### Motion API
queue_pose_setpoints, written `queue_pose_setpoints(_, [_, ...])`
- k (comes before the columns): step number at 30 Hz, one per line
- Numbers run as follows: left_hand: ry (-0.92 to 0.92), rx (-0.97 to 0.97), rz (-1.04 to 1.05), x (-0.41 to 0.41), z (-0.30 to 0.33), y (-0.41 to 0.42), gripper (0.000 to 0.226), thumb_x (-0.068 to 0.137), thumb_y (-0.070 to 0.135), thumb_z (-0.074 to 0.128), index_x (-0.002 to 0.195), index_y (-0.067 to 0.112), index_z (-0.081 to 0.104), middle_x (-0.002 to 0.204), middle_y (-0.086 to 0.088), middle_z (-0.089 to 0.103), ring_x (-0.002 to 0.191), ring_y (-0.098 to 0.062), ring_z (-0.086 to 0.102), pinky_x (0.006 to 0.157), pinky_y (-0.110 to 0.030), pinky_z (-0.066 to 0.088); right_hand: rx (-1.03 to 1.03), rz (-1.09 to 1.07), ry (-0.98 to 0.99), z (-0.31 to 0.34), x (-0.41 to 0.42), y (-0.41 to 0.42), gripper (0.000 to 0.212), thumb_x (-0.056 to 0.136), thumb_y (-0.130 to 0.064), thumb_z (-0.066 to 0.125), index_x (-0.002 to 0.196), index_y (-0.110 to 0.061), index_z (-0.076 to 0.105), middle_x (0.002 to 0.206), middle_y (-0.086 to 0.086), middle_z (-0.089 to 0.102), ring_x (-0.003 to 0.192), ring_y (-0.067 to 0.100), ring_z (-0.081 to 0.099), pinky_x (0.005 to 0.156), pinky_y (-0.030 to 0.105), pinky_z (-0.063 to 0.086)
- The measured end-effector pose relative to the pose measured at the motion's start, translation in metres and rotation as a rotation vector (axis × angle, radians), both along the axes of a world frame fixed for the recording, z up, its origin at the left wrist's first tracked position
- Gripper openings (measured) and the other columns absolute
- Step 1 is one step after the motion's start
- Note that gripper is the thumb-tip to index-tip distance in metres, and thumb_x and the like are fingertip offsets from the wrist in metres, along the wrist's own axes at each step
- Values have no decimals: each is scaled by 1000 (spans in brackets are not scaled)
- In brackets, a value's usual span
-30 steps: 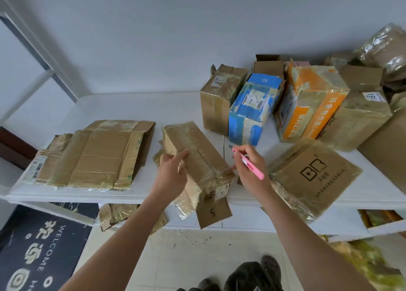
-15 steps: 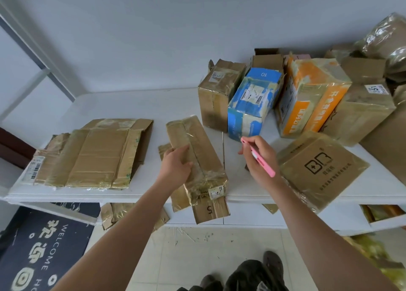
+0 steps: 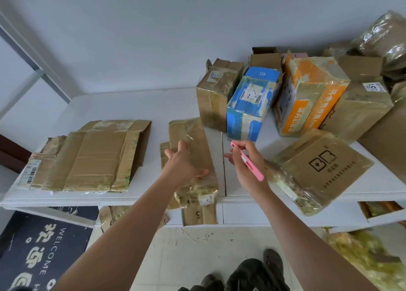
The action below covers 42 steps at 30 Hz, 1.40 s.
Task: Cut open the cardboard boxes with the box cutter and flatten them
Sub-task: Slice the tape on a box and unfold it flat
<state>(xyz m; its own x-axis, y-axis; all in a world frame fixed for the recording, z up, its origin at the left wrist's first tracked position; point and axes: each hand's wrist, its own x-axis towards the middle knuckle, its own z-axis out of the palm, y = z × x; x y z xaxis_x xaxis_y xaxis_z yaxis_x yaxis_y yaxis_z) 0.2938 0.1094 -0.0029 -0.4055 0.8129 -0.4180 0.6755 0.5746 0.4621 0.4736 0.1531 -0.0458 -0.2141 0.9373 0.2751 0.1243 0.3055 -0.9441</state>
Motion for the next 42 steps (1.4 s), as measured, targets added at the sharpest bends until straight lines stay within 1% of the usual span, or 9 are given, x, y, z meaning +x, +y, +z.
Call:
queue_pose_setpoints(3, [74,-86,-67,-6,6,4,93,73,44,83,143,18,27,149,-23,14,122,-38,49,108,-49,39,-19,-7,33,6,-1,4,15,101,-4,48,110,6,56,102,17,65,87,18,73,78,41,60])
queue_pose_setpoints(8, [273,-146,51,28,0,14,116,71,82,58,152,16,7,158,-30,-10,141,-50,20,111,-53,31,43,-58,24,15,-4,7,13,100,-3,51,109,4,58,101,13,68,84,14,72,78,42,60])
queue_pose_setpoints(12, [297,-93,-29,21,-7,0,112,69,63,75,146,16,9,156,-23,3,138,-46,22,111,-54,31,45,-98,40,16,6,10,12,98,0,53,107,4,60,96,14,68,83,14,70,79,42,60])
queue_pose_setpoints(16, [315,59,-439,-5,0,-21,108,58,46,87,140,27,19,148,0,11,134,-30,26,114,-49,25,28,-123,76,14,13,12,11,99,-3,54,107,-2,60,99,5,70,94,10,69,79,28,56])
queue_pose_setpoints(21, [210,6,-584,-25,-5,-30,104,72,21,81,147,33,10,160,12,-9,149,-21,-13,120,-51,-11,-98,-123,132,1,4,2,10,100,-6,52,108,-3,59,95,-3,71,94,14,72,79,26,58])
queue_pose_setpoints(27, [228,95,-437,-25,-24,-29,123,64,73,72,154,34,-2,162,14,-1,150,-18,-11,115,-49,-18,-328,-44,283,-8,11,-3,10,99,-9,56,102,-5,64,91,11,73,92,25,72,83,37,59])
queue_pose_setpoints(35, [235,162,-443,-26,-35,-28,126,52,96,40,154,35,-3,161,17,1,150,-15,-13,114,-46,-22,-360,45,220,-4,17,9,13,99,-15,58,104,-6,66,90,8,70,94,23,69,84,42,59])
queue_pose_setpoints(39, [236,162,-450,-27,-36,-29,121,57,93,41,154,36,-3,161,18,0,149,-14,-13,113,-45,-24,-342,68,179,-5,15,12,11,99,-14,58,103,-7,66,91,6,72,94,17,70,84,30,56])
queue_pose_setpoints(42, [238,160,-451,-27,-37,-29,119,59,90,43,154,36,-3,160,18,0,149,-14,-12,112,-45,-24,-347,70,150,-5,17,17,11,98,-15,58,102,-9,67,92,5,73,95,16,70,86,33,57])
